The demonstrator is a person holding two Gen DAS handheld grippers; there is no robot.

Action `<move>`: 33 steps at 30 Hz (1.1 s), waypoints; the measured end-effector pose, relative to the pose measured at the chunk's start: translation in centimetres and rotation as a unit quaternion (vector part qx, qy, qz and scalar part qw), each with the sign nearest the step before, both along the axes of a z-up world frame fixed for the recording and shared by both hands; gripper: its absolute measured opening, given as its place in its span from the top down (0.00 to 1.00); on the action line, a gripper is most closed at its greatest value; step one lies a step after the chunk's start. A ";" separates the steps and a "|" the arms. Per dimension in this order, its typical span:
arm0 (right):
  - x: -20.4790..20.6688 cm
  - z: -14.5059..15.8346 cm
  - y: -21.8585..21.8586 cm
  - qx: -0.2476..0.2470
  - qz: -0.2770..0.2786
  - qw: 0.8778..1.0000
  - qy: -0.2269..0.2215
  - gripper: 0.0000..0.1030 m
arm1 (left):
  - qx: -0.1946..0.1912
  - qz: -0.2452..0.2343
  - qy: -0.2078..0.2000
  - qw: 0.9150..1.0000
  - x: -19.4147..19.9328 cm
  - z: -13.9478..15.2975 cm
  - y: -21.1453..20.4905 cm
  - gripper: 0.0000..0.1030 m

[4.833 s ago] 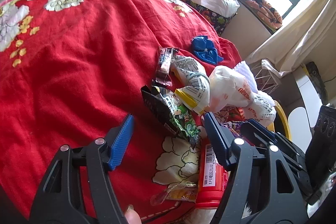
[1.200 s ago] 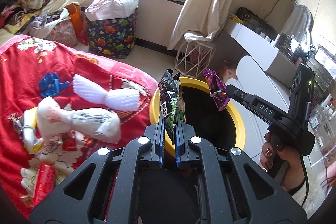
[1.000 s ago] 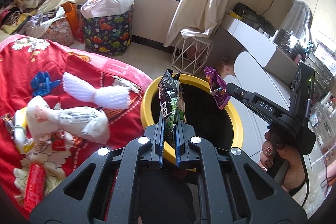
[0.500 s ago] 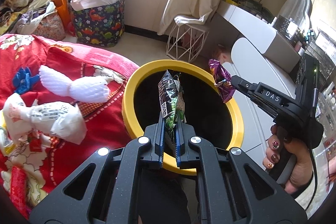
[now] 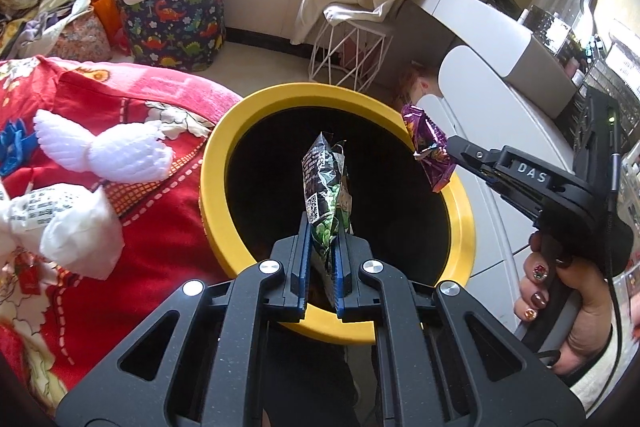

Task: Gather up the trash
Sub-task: 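Open both tools to drop the wrappers into the bin, then move both open tools back toward the bedspread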

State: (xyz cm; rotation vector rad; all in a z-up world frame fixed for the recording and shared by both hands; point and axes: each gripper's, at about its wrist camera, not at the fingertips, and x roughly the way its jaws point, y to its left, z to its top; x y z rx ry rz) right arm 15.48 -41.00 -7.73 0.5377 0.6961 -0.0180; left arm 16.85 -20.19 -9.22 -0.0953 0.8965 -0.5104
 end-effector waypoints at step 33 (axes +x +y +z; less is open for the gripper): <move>-1.0 2.7 1.8 -0.049 -0.006 0.998 -0.033 0.26 | -0.016 0.078 -0.049 0.996 -2.8 3.7 5.5 0.11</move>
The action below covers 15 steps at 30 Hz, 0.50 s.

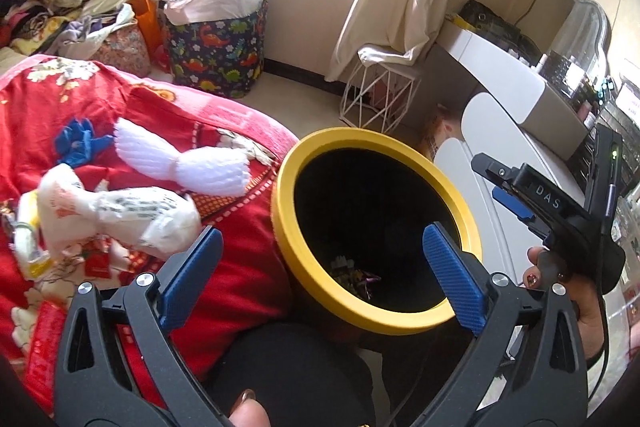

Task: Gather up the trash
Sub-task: 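Move both open tools back toward the bedspread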

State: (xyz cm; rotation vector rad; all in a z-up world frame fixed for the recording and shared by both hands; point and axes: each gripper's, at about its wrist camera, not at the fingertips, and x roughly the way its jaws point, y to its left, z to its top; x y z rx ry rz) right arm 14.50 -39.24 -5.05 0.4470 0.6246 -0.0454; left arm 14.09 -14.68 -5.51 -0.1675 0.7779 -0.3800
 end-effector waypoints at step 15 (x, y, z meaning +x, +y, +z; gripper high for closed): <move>-0.5 2.0 2.8 -0.014 0.040 0.999 -0.019 0.26 | 0.002 0.046 -0.019 0.999 -0.5 1.8 4.9 0.11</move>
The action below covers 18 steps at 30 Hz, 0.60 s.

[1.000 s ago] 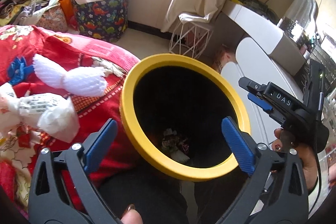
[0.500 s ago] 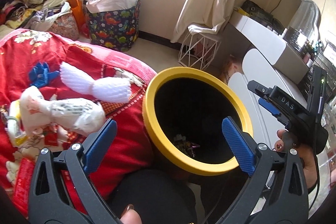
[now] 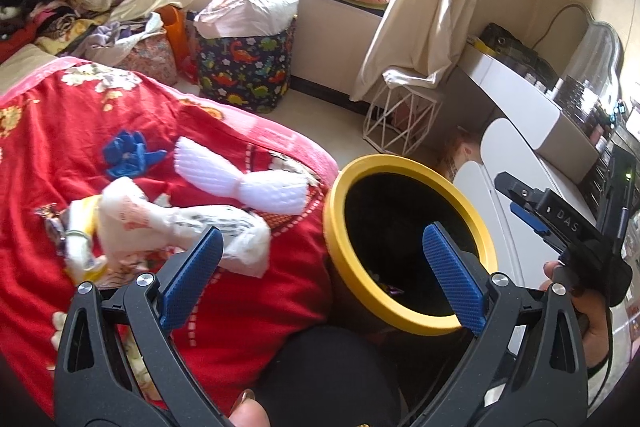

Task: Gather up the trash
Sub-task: 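Move both open tools back toward the bedspread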

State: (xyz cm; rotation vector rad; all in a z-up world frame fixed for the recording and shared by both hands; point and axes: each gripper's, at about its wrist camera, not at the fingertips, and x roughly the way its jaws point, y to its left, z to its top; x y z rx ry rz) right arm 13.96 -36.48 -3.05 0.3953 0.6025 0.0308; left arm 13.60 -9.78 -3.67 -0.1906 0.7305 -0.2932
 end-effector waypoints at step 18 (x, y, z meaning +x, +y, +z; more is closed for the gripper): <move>-0.7 1.5 5.2 -0.015 0.059 0.998 -0.021 0.22 | 0.000 0.049 -0.011 0.999 -0.9 0.6 4.6 0.11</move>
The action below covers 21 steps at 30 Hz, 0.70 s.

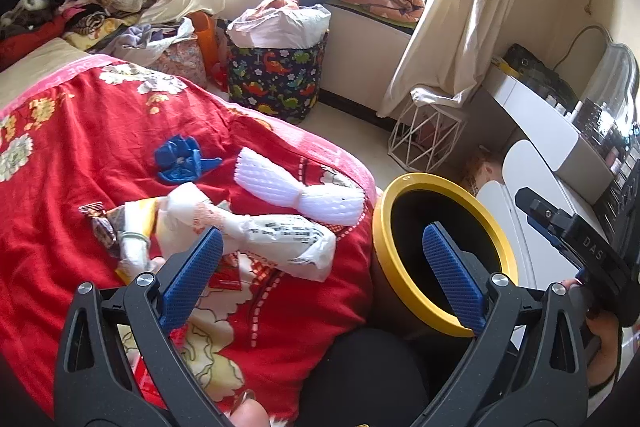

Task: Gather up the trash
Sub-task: 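Move both open tools back toward the bedspread, then grasp red canister with left tool while right tool grasps white printed plastic bag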

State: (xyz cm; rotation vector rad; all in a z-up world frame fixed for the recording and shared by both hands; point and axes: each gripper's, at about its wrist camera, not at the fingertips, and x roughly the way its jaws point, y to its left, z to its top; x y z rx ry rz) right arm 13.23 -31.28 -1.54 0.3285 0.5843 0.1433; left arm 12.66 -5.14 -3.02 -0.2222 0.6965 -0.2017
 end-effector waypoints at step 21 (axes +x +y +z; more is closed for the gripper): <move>-0.9 0.7 6.3 -0.020 0.081 0.997 -0.005 0.20 | -0.014 0.050 -0.002 0.999 -0.8 0.4 5.4 0.11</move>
